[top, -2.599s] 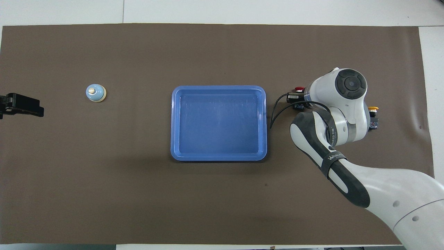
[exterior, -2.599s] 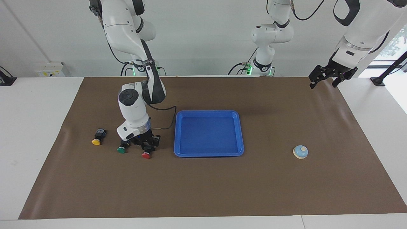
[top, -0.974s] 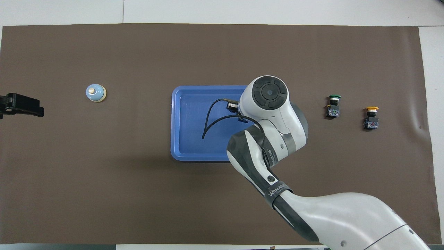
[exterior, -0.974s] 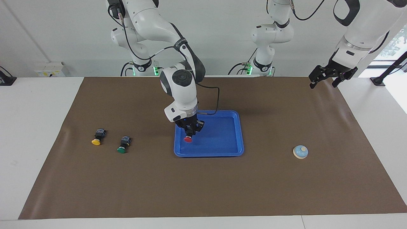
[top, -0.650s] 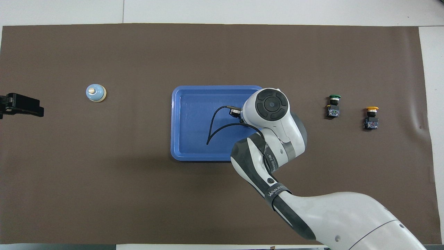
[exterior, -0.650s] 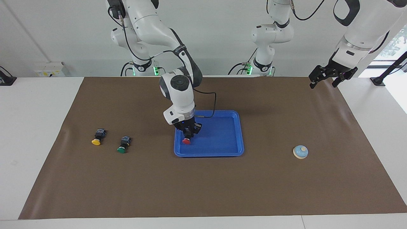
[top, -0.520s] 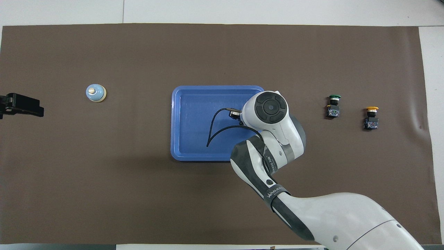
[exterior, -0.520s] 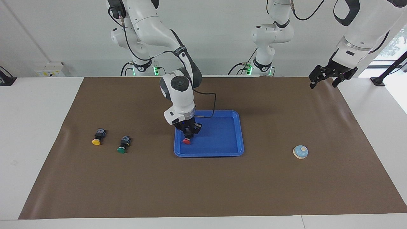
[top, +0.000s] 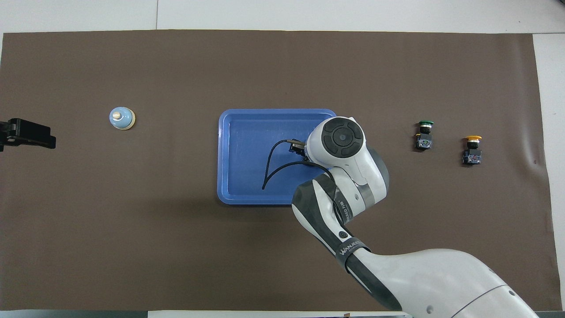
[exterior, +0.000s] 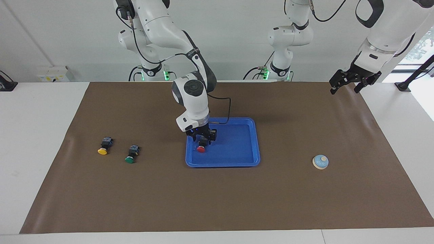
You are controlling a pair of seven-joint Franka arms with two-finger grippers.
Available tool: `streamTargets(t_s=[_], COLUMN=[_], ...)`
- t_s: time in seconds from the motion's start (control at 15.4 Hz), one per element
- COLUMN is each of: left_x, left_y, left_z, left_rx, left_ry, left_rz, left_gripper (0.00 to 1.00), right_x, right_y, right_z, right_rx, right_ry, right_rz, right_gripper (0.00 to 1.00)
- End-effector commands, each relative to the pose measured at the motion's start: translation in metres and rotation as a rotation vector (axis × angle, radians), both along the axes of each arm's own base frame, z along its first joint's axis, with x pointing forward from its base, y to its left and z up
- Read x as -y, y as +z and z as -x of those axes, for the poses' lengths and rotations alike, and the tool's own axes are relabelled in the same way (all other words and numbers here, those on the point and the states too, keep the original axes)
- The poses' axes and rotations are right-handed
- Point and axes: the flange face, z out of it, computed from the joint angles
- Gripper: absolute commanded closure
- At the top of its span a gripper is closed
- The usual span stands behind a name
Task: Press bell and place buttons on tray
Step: 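Carry the red button into the blue tray with the right gripper, then open the right gripper and withdraw it from the tray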
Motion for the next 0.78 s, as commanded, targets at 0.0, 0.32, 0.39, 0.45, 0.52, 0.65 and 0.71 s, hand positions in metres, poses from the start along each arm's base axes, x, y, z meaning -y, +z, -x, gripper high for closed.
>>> streamTargets(t_s=[0.0,0.32,0.39,0.45,0.52,0.65,0.71], left_x=[-0.001,-0.002,-0.001,-0.002,-0.001,-0.001,-0.001], left_y=[0.0,0.001,0.0,0.0,0.0,0.0,0.0], left_z=[0.006,0.006,0.006,0.006,0.006,0.006,0.006], left_rx=[-0.01,-0.008,-0.01,-0.01,-0.01,-0.01,-0.01], left_ry=[0.006,0.007,0.006,0.007,0.006,0.006,0.006], left_rz=[0.011,0.011,0.011,0.011,0.011,0.011,0.011], left_gripper=[0.0,0.0,0.0,0.0,0.0,0.0,0.0], right_x=[0.031,0.127,0.151,0.174,0.198,0.236,0.253], right_y=[0.06,0.112,0.112,0.11,0.107,0.099,0.095], right_z=[-0.015,-0.038,-0.041,-0.045,-0.048,-0.047,-0.048], right_rx=[-0.001,-0.02,-0.037,-0.046,-0.05,-0.06,-0.05], right_ry=[-0.023,0.033,0.063,0.092,0.112,0.158,0.175], right_rz=[0.008,0.031,0.045,0.057,0.065,0.067,0.066], right_gripper=[0.0,0.0,0.0,0.0,0.0,0.0,0.0])
